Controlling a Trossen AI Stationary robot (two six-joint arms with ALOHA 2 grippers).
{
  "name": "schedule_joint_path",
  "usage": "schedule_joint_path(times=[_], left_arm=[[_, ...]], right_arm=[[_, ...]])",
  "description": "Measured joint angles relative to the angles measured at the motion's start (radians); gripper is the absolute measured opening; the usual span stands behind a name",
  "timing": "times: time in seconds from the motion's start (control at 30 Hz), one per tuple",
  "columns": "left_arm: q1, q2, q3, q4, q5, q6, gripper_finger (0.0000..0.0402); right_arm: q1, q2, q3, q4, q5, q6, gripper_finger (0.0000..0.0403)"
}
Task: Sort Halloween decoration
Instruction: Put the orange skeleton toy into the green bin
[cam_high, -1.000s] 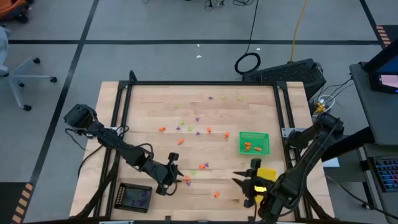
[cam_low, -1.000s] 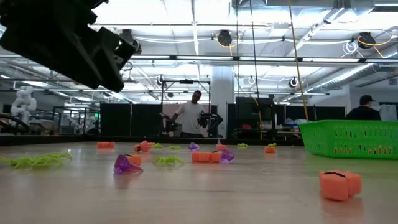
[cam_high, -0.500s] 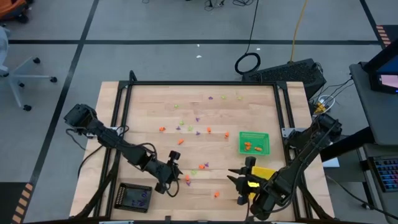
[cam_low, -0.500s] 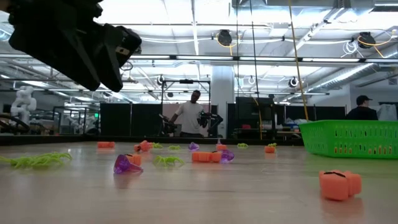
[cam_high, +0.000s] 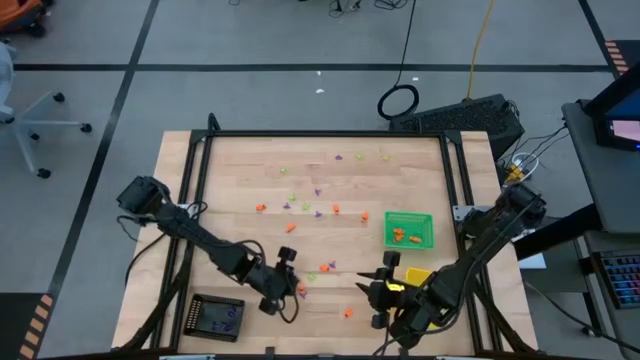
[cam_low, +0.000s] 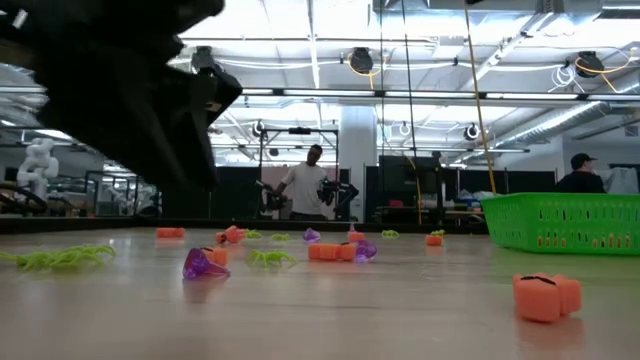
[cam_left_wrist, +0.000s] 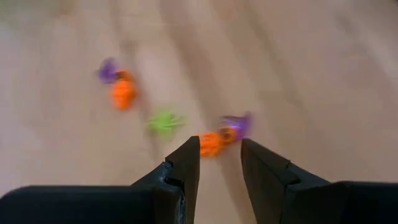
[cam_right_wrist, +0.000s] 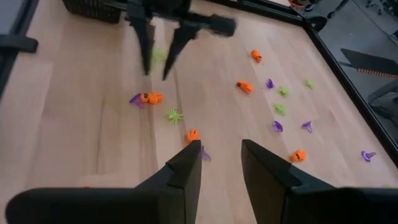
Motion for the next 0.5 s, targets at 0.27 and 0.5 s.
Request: schedule_joint_path(times=[0.27, 0.5], left_arm=[[0.063, -0.073, 0.052, -0.306, -0.317, -0.069, 0.0116], [0.273, -0.230, 0.014, -0.459, -0.216, 0.034, 0.0116]], right_arm=[[-0.051, 0.042, 0.000, 0.012, -0.034, -0.026, 0.0100], [-0.065, 0.051, 0.000, 0.011, -0.077, -0.037, 0.0100]])
